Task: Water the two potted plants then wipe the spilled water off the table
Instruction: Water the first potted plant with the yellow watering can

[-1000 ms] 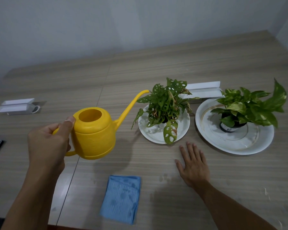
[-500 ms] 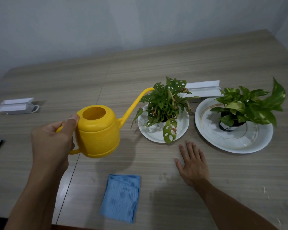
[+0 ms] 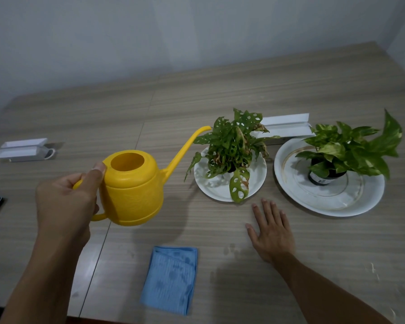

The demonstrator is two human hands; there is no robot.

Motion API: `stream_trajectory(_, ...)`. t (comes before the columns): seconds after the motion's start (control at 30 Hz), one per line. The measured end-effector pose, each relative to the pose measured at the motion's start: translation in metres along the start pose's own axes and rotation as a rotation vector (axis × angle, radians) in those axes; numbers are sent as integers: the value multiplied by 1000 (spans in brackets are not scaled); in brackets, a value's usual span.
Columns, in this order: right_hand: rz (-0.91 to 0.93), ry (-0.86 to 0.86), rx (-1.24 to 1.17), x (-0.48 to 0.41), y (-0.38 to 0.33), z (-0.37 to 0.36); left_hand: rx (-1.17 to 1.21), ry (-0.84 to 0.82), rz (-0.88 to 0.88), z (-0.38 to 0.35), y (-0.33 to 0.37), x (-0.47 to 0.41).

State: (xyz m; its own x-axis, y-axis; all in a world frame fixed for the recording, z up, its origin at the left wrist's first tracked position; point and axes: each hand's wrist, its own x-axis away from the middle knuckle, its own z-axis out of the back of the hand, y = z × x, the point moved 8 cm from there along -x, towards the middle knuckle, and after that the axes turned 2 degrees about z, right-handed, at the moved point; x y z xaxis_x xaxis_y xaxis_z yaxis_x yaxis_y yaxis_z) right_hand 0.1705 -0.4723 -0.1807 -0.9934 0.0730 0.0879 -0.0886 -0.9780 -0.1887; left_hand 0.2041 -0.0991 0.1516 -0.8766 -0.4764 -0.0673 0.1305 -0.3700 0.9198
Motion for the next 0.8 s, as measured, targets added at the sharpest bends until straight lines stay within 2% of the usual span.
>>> stream_trajectory(0.8, -1, -29, -21, 0, 1, 1, -25, -44, -60, -7, 18, 0)
